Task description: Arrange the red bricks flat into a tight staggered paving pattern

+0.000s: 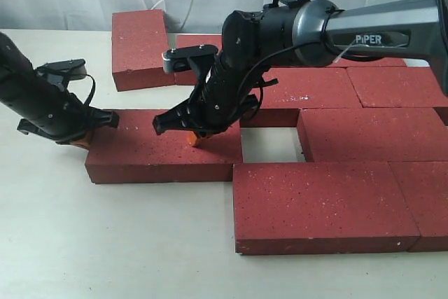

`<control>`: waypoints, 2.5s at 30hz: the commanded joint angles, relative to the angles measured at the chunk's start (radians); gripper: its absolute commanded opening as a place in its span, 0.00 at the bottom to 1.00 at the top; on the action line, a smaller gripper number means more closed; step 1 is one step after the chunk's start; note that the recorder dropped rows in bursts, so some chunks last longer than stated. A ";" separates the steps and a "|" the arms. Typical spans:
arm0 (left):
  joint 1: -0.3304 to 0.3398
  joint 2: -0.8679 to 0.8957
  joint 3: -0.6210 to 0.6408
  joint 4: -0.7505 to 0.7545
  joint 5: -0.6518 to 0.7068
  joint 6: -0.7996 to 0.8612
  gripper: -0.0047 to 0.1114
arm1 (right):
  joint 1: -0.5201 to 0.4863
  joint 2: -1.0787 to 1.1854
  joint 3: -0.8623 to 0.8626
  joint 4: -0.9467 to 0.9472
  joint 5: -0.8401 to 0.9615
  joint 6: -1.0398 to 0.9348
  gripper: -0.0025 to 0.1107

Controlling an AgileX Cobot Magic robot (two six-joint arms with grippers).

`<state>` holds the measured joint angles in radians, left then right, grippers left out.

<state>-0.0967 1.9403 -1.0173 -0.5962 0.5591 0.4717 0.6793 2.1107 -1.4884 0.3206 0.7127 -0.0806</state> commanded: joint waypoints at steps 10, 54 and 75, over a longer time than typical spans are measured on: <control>-0.099 0.071 -0.012 -0.136 0.046 0.026 0.04 | 0.008 -0.057 0.014 -0.035 0.004 0.006 0.01; -0.246 0.069 -0.012 -0.236 -0.135 0.075 0.04 | -0.319 -0.343 0.034 -0.241 0.330 0.060 0.01; -0.274 0.021 -0.012 -0.309 -0.139 0.063 0.04 | -0.288 -0.196 0.285 -0.061 0.087 -0.058 0.01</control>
<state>-0.3431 1.9683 -1.0342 -0.8846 0.4291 0.5354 0.3908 1.9007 -1.2065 0.2714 0.7998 -0.1293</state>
